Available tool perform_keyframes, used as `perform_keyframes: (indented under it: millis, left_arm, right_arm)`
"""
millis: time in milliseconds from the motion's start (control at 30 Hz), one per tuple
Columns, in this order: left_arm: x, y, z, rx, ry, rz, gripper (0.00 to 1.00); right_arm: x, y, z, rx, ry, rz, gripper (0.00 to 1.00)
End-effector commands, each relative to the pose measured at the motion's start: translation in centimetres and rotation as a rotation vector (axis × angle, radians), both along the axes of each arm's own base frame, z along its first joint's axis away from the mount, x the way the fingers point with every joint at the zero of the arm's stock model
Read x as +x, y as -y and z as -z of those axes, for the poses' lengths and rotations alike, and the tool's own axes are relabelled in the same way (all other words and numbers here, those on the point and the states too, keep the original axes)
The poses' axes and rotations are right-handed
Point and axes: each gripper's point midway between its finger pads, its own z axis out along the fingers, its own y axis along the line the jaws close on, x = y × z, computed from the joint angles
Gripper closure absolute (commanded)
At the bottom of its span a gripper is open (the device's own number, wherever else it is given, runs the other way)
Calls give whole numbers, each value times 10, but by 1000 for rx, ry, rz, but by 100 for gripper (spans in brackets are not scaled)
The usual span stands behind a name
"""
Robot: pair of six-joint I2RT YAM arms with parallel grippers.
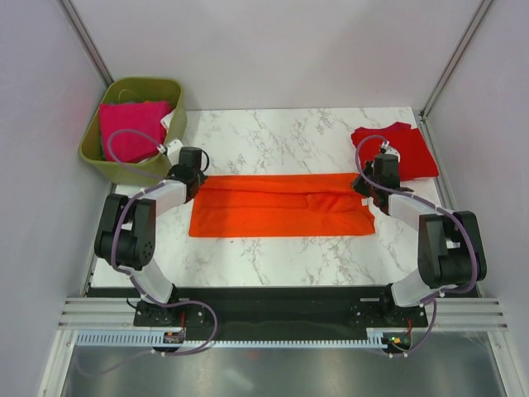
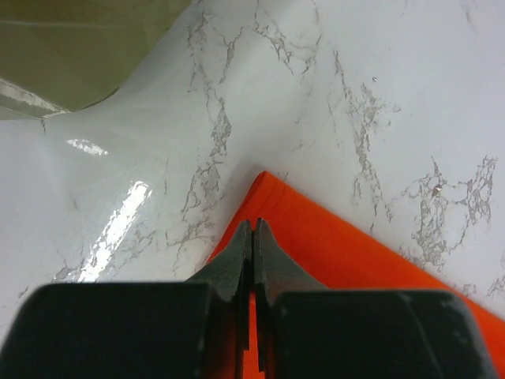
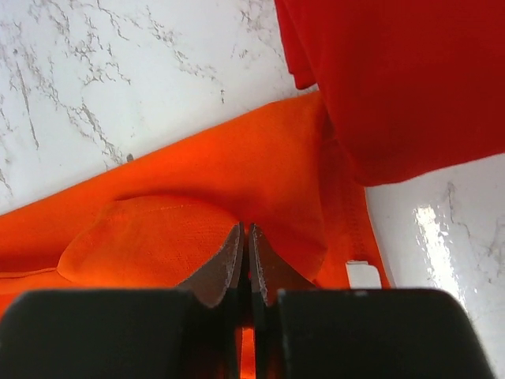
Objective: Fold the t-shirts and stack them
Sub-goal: Fold the tshirt
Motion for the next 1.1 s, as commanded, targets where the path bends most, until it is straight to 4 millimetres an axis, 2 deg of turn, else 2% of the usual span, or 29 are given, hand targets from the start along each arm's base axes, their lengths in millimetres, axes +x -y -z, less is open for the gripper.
perform_keyframes:
  millis: [0, 33, 67, 100, 200, 233, 267, 300, 367, 400, 467, 533, 567, 600, 633, 700, 733, 833, 900, 933, 1000, 1033, 1067]
  left_arm:
    - [0, -4, -22, -42, 71, -43, 98]
    - [-1, -2, -22, -50, 71, -40, 98]
    - [-1, -2, -27, -54, 82, -35, 95]
    - [-2, -1, -29, -57, 86, -33, 92]
    - [-7, 0, -42, -62, 112, -15, 77]
    - [-13, -2, -40, -58, 109, -20, 63]
    - [-16, -2, -43, -60, 126, -23, 59]
    - [-19, -2, -54, -66, 160, -22, 59]
    - [-31, -6, -49, -67, 169, -32, 55]
    - [-31, -6, -62, -74, 217, -28, 56]
    - [-34, -2, -63, -75, 223, 7, 55]
    - [-26, 12, -70, -96, 240, 74, 56]
    - [-23, 21, -73, -104, 240, 104, 56]
    - [-20, 27, -75, -110, 239, 124, 56]
    - [-13, 42, -77, -124, 228, 176, 57]
    - [-8, 52, -78, -127, 215, 200, 57]
    - [-4, 58, -82, -129, 217, 211, 57]
    - [7, 71, -91, -150, 233, 250, 57]
    - [13, 79, -83, -162, 210, 273, 57]
    - [17, 89, -86, -181, 213, 293, 58]
    - [18, 102, -75, -202, 175, 317, 59]
    - [18, 118, -78, -227, 176, 343, 59]
    - [19, 125, -78, -237, 175, 355, 60]
  right_arm:
    - [7, 8, -24, -2, 94, 54, 90]
    - [3, 9, -20, -4, 87, 59, 86]
    - [4, 11, -26, -1, 112, 72, 69]
    - [3, 12, -29, 0, 128, 79, 66]
    - [-4, 17, -40, -1, 185, 109, 65]
    - [-7, 18, -41, -4, 193, 112, 65]
    - [-7, 20, -48, -10, 215, 120, 65]
    - [-8, 22, -50, -18, 222, 128, 66]
    - [-8, 22, -54, -19, 239, 122, 65]
    - [-8, 19, -55, -13, 240, 106, 64]
    - [-4, 15, -57, -20, 237, 85, 60]
    - [2, -2, -65, -12, 250, 6, 56]
    - [2, -8, -63, -32, 236, -29, 53]
    - [2, -24, -64, -38, 232, -79, 53]
    - [8, -33, -72, -48, 238, -106, 54]
    - [5, -59, -71, -52, 210, -197, 54]
    - [11, -71, -76, -38, 210, -236, 55]
    - [12, -99, -70, -1, 171, -288, 58]
    - [13, -113, -65, 27, 150, -296, 60]
    - [18, -121, -58, 67, 135, -284, 64]
    - [18, -144, -52, 122, 119, -325, 67]
    - [22, -155, -43, 156, 92, -332, 71]
    - [26, -165, -43, 180, 100, -346, 75]
